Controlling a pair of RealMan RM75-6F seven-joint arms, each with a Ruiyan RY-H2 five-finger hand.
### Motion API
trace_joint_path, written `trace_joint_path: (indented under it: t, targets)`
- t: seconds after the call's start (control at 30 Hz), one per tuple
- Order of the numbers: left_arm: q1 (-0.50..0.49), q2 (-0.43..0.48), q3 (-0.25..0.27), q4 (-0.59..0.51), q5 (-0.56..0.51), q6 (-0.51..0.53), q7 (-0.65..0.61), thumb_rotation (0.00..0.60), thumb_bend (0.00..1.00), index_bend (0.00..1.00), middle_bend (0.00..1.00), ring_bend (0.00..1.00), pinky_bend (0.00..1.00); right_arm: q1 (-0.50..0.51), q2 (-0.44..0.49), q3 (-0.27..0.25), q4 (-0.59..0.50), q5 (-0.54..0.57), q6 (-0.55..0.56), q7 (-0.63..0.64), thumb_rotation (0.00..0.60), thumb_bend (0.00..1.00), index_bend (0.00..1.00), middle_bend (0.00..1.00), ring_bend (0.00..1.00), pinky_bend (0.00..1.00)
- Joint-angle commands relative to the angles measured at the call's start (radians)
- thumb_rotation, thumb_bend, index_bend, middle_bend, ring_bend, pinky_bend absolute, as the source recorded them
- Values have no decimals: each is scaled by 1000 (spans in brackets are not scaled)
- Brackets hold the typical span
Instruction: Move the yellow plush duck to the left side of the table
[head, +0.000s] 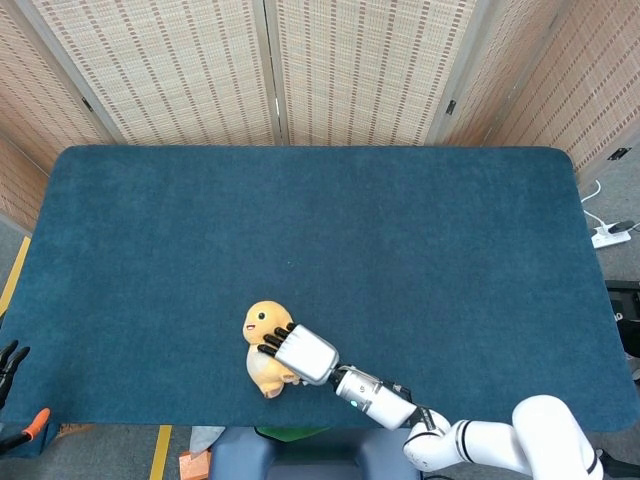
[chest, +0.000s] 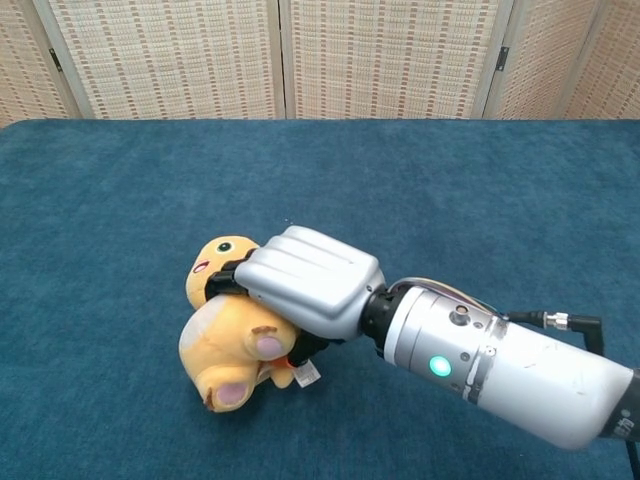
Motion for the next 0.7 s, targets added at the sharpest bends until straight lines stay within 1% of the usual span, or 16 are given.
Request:
trace_joint_path:
  t: [0.03, 0.13, 0.23, 0.3, 0.4, 0.43, 0.5, 0.53, 0.57, 0.6, 0.63, 0.7]
  targets:
    - [0, 0, 1, 0, 2, 1, 1, 600, 283, 0, 0, 0, 142, -18, 86, 15, -149, 89, -63, -39, 600, 182, 0, 0, 0, 220]
    - [1, -2, 2, 1, 6, 5, 5, 600, 282, 0, 0, 0, 142, -32, 145, 7, -232, 112, -56, -35, 600, 127, 0, 0, 0, 97]
    - [1, -3, 4, 0, 8, 4, 12, 600, 283, 0, 0, 0, 142, -48, 214, -7, -321, 142, -62, -31, 600, 108, 0, 0, 0, 19]
    - [1, -3, 4, -1, 9, 5, 17, 600, 283, 0, 0, 0, 142, -57, 264, -20, -381, 154, -63, -21, 600, 104, 0, 0, 0, 4]
    - [4, -6, 5, -2, 13, 10, 26, 600, 283, 0, 0, 0, 142, -91, 367, -63, -485, 132, -28, 0, 600, 103, 0, 0, 0, 0]
    - [4, -7, 7, 0, 20, 15, 29, 600, 283, 0, 0, 0, 142, -114, 416, -90, -527, 106, 5, 14, 600, 103, 0, 0, 0, 0]
    - [3, -13, 8, 7, 35, 27, 30, 600, 283, 0, 0, 0, 142, -162, 499, -146, -577, 52, 73, 41, 600, 103, 0, 0, 0, 0]
    - [1, -18, 10, 13, 54, 38, 25, 600, 282, 0, 0, 0, 142, -202, 558, -191, -597, 10, 130, 61, 600, 103, 0, 0, 0, 0]
    - [-3, -23, 13, 19, 74, 47, 22, 600, 283, 0, 0, 0, 145, -236, 600, -226, -602, -23, 181, 75, 600, 103, 0, 0, 0, 0]
    - [-8, -29, 17, 24, 97, 56, 21, 600, 282, 0, 1, 2, 147, -274, 637, -259, -596, -57, 241, 88, 600, 103, 0, 0, 0, 0]
    - [-15, -41, 21, 28, 129, 69, 21, 600, 282, 0, 5, 8, 157, -330, 676, -297, -570, -100, 333, 101, 600, 103, 0, 0, 0, 0]
    - [-33, -58, 30, 24, 184, 77, 31, 600, 281, 0, 23, 28, 181, -420, 714, -339, -507, -146, 475, 122, 600, 104, 0, 0, 0, 0]
